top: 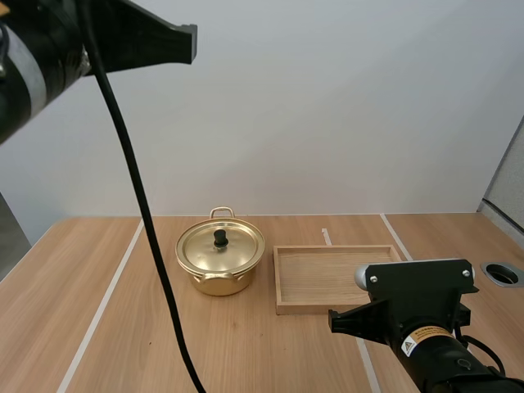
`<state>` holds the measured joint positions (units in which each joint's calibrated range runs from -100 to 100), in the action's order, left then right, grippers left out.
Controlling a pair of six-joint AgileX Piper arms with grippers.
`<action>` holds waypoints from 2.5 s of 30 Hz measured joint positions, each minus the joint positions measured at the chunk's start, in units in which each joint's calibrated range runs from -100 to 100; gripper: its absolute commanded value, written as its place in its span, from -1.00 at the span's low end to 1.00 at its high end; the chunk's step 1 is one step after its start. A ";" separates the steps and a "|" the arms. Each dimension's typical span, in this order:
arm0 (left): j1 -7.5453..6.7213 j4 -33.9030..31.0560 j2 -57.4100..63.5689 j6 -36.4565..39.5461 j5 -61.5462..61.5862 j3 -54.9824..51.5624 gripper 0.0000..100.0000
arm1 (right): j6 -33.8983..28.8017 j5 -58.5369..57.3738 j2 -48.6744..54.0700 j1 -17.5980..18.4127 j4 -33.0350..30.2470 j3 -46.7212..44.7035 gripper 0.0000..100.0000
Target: Open the pot, put the pineapple inside, and close it
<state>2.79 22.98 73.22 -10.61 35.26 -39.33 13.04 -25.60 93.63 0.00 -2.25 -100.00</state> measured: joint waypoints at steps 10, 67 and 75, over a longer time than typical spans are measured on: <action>0.00 -15.20 8.85 18.85 -1.96 -10.76 -1.00 | 0.00 0.00 0.00 0.00 0.00 0.00 -1.00; 0.00 -22.98 26.47 23.04 -3.18 -56.46 -1.00 | 0.00 0.00 0.00 0.00 0.00 0.00 -1.00; 0.00 -22.98 26.45 21.10 -2.42 -59.40 -1.00 | 0.00 0.00 0.00 0.00 0.00 0.00 -1.00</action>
<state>2.79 0.00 99.67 10.49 32.84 -98.74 13.04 -25.60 93.63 0.00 -2.25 -100.00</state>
